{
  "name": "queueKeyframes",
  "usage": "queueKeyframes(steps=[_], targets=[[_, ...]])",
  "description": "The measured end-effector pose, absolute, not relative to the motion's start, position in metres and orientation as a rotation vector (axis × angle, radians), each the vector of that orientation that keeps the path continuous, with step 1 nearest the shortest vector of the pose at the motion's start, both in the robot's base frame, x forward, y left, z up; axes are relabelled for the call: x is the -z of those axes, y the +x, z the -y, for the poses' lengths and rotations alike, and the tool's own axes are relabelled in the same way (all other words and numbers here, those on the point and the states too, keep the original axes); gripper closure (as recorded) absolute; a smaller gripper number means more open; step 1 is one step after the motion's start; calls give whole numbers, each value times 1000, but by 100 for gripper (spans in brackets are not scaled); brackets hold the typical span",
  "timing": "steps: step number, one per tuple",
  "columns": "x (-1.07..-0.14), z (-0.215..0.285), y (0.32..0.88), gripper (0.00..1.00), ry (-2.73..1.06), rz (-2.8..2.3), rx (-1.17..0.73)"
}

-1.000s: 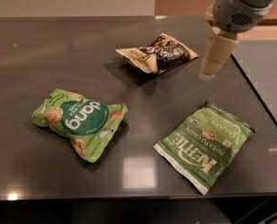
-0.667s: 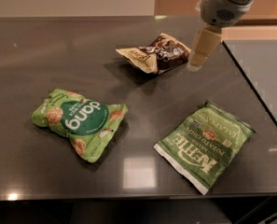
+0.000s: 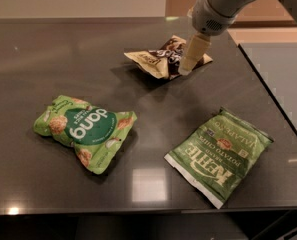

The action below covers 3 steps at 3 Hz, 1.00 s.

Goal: Move brown chip bag near green jalapeno chip bag

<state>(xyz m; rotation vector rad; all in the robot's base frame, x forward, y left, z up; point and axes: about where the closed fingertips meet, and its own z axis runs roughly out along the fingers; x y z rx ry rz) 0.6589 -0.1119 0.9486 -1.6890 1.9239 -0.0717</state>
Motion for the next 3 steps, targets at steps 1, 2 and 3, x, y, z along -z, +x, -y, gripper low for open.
queueKeyframes(steps=[1, 2, 3], targets=[[-926, 95, 673, 0, -1701, -1895, -12], [-906, 83, 682, 0, -1705, -1878, -86], [-891, 75, 690, 0, -1708, -1865, -135]])
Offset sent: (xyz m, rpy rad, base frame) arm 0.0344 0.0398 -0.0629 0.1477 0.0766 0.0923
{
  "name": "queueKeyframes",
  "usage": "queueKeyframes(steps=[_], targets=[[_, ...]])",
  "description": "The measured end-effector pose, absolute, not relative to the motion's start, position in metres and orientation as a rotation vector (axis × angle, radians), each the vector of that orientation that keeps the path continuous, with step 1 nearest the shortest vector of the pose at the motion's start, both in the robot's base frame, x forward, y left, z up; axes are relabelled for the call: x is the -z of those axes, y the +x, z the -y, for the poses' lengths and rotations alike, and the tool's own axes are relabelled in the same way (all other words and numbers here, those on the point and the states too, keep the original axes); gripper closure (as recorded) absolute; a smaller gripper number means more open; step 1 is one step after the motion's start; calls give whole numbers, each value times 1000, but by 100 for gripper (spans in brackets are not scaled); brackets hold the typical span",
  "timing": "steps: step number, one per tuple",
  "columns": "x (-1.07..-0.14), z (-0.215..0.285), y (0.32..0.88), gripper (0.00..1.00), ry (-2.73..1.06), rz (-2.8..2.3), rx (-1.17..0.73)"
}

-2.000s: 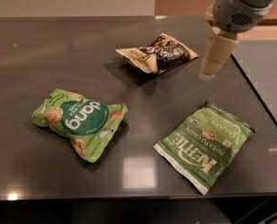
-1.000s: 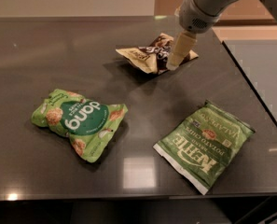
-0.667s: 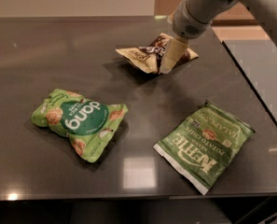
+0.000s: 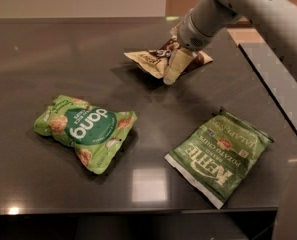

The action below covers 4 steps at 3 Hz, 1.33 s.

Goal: Move brown chip bag near green jalapeno chip bag

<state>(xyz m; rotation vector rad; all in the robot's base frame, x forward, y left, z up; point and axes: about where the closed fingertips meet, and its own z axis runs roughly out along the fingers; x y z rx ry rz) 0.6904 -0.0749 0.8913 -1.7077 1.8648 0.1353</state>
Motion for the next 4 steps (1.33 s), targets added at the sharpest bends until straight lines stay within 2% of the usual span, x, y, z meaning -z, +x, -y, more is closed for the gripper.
queueKeyframes(steps=[2, 4], targets=[[-871, 52, 697, 0, -1732, -1842, -213], [-866, 46, 696, 41, -1741, -1852, -240]])
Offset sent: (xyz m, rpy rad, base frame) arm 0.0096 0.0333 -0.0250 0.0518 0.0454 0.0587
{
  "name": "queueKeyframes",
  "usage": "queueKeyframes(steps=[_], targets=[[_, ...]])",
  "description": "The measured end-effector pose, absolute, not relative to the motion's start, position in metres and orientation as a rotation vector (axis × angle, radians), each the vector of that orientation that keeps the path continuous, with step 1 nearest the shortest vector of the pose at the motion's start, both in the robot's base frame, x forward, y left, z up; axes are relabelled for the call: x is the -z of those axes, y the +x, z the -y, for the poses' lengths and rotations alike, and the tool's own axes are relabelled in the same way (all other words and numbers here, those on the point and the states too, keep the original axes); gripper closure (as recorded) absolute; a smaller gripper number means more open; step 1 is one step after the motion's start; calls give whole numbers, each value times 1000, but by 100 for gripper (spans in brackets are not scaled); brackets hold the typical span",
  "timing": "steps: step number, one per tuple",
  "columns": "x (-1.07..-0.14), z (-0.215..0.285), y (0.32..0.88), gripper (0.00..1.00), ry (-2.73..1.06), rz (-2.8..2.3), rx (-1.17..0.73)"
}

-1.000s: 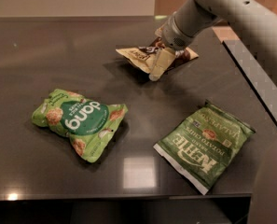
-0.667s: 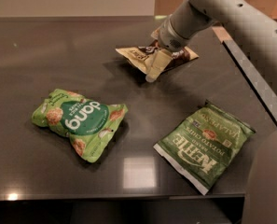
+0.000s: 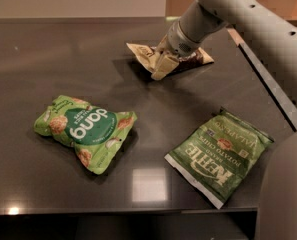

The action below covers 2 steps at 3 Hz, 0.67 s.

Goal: Move brown chip bag near green jalapeno chip bag

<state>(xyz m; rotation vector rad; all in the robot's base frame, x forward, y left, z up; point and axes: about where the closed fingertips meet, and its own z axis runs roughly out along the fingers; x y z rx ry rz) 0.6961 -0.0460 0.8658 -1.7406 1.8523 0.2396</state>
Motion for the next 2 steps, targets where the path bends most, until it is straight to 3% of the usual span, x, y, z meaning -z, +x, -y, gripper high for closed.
queueKeyframes(steps=[2], targets=[[-885, 56, 684, 87, -1736, -1853, -220]])
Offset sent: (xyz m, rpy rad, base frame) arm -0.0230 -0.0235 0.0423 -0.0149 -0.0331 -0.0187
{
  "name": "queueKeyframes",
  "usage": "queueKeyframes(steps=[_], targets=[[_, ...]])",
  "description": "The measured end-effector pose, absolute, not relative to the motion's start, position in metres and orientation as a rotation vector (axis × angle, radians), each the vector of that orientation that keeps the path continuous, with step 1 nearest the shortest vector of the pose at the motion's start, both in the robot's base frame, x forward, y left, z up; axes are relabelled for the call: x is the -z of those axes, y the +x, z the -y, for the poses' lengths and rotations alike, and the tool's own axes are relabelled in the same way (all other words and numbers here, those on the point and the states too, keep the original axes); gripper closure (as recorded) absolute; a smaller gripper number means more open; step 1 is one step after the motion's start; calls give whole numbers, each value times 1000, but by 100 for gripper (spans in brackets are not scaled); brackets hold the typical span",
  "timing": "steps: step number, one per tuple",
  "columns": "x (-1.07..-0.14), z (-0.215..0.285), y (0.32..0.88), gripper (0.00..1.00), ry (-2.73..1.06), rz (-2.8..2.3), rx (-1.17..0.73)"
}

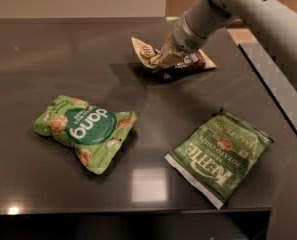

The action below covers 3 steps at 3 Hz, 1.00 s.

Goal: Move brown chip bag near green jalapeno chip bag

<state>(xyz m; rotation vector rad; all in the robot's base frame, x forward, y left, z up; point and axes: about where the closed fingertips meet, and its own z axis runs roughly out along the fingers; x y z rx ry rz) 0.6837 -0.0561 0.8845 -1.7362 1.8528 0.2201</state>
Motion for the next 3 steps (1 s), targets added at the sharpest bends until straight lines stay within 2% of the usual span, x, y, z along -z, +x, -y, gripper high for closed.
queueKeyframes(steps=[1, 3], targets=[[-905, 69, 668, 100, -1756, -1857, -193], [-948, 99, 608, 100, -1864, -1844, -134]])
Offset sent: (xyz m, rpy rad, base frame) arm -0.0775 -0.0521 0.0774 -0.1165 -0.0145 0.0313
